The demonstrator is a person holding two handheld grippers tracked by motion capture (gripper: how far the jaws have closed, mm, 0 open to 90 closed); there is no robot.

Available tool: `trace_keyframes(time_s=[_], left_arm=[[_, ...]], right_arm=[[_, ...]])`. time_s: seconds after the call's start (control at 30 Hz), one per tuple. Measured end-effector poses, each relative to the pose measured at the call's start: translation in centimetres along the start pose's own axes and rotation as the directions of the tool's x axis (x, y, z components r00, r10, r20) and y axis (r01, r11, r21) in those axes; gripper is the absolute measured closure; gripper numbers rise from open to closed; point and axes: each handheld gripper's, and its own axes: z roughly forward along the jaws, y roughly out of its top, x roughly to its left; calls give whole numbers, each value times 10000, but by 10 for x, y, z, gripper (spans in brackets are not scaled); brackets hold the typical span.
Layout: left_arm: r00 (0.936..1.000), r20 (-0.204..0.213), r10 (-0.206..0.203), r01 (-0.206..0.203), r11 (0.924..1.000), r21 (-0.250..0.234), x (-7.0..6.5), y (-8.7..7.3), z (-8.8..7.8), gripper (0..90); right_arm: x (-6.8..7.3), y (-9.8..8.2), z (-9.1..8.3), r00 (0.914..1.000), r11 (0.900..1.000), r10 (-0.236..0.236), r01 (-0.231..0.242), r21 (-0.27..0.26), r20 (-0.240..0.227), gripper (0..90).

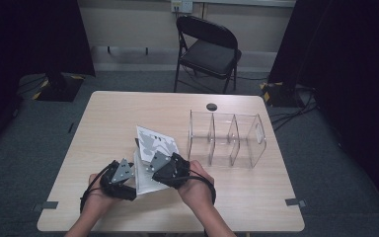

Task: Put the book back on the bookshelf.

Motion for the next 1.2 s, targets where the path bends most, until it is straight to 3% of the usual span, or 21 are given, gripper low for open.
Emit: trace_keyframes(time_s=[0.17, 0.53, 0.77, 0.87, 0.97, 1.07, 1.2], left_arm=[[10000, -43, -25, 25, 9998, -176, 1, 2, -2, 154], [9993, 290, 224, -204, 9975, -671, 1, 12, -9, 160], [9983, 314, 498, -476, 9966, -675, 0, 19, -13, 160], [9955, 166, 937, -920, 9921, -853, -3, 20, -14, 187], [9924, 190, 1213, -1197, 9903, -707, -5, 22, -14, 229], [9874, 210, 1568, -1556, 9865, -502, -8, 24, -14, 267], [9779, -68, 2092, -2093, 9769, -430, -12, 26, -14, 334]], right_arm=[[-3, 2, 0, 9999, 10000, -72, 72, 36, -76, 621], [-9, 10, -1, 9995, 9995, -215, 220, 230, -230, 621], [-13, 16, -2, 9987, 9984, -399, 411, 386, -333, 623], [-15, 16, -2, 9983, 9988, -378, 392, 303, -447, 621], [-15, 16, -2, 9979, 9985, -421, 437, 321, -484, 621], [-14, 17, -1, 9982, 9989, -341, 357, 309, -495, 621], [-16, 17, -2, 9982, 9990, -298, 315, 313, -520, 621]])
